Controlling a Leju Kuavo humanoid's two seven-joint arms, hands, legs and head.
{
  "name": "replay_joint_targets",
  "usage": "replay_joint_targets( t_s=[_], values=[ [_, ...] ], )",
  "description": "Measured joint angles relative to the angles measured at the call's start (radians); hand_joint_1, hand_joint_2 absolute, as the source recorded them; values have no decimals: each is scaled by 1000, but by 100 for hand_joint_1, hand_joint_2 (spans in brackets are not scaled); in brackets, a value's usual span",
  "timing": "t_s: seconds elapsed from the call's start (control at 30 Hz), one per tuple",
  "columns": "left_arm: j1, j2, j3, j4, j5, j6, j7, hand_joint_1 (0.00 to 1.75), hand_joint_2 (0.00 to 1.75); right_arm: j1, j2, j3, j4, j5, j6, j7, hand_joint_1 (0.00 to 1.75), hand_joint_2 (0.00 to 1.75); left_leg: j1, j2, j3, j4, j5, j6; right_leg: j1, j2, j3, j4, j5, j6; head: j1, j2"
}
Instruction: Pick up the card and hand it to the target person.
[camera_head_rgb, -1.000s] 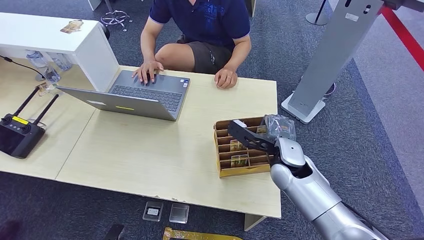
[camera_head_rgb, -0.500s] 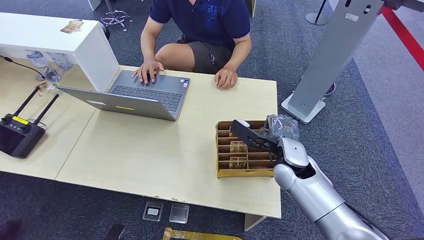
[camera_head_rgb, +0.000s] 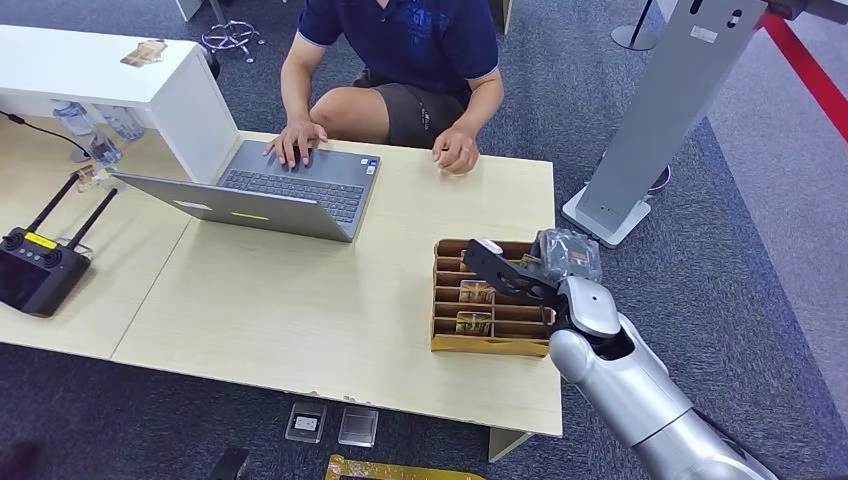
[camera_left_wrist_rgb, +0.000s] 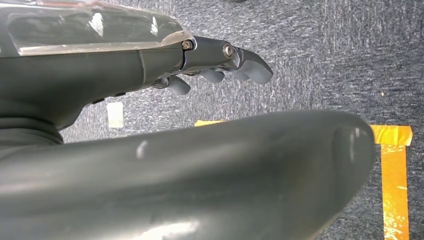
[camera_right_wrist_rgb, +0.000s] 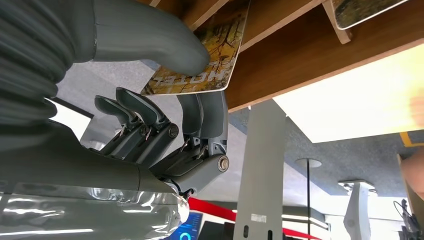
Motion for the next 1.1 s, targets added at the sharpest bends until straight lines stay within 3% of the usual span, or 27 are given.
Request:
replay_joint_targets(
  t_s=[0.43,0.63,0.83,1.1],
  values=[
    [0,0,0,0,0,1,-2,0,0,-47,-13,-7,-142,19,5,16,175,175,0,0,0,0,0,0,0,0,0,0,0,0,0,0],
    [0,0,0,0,-1,1,-8,0,0,-115,-1,-7,-157,-3,-23,-54,175,175,0,0,-1,0,0,0,0,0,0,0,0,0,0,0],
    [-5,0,-2,0,-15,-3,-18,0,0,-220,60,8,-11,-30,-110,-178,175,175,0,0,-1,0,0,0,0,0,0,0,0,0,-1,0],
    [-13,0,-14,0,-18,-9,-14,0,0,-293,144,28,254,-44,-176,-248,175,175,0,0,-1,0,0,0,0,0,0,0,0,0,0,0]
  ],
)
